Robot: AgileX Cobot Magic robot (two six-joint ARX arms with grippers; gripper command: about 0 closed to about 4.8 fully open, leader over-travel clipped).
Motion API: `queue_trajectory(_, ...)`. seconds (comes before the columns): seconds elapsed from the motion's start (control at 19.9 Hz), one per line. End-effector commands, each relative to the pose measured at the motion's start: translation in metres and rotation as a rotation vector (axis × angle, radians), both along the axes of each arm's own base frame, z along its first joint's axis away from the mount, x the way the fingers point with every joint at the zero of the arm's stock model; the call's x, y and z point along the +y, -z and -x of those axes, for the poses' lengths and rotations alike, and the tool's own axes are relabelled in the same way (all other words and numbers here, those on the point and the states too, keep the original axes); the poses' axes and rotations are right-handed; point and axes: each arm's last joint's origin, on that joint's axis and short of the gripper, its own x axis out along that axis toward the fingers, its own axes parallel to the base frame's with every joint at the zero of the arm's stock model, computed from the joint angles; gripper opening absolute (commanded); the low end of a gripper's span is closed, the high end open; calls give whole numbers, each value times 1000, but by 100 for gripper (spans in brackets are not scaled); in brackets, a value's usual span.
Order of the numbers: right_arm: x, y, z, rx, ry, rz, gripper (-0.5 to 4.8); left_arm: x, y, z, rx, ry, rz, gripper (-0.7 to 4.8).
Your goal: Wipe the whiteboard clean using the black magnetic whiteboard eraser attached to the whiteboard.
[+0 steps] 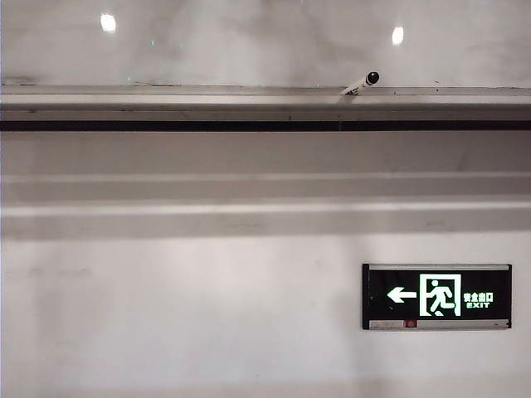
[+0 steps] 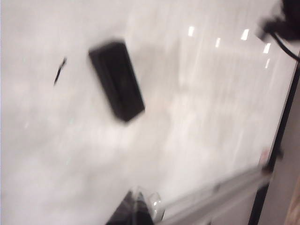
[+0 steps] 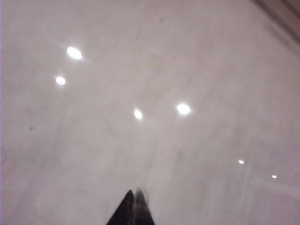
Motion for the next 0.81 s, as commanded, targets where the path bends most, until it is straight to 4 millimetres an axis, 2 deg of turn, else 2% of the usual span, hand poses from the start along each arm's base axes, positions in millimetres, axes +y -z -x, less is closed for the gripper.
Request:
queue_trajectory(0.05, -16, -13, 23, -36, 0, -27, -3, -11, 0, -21, -36, 20, 98, 1)
queue_trajectory(0.1, -20, -16, 29, -49, -5, -29, -3, -16, 3, -29, -30, 24, 126, 11)
queue_trajectory(0.15, -23, -19, 34, -60, -10, -29, -3, -22, 7, -39, -15, 23, 166, 57)
queue_trajectory(0.25, -27, -21, 39, -66, -11, -30, -3, -34, 14, -55, -8, 18, 221, 171)
queue_trajectory(0.35, -29, -23, 43, -67, -8, -35, -3, -47, 16, -63, 5, 9, 241, 303)
queue_trajectory(0.45, -30, -24, 44, -64, -8, -35, -3, -64, 13, -68, 9, 2, 254, 403)
queue_trajectory(0.55, -30, -24, 44, -61, -7, -34, -3, -80, 6, -74, -3, -35, 260, 436)
queue_trajectory(0.81, -32, -24, 47, -37, -12, -22, -3, -110, -8, -98, -18, -127, 324, 436)
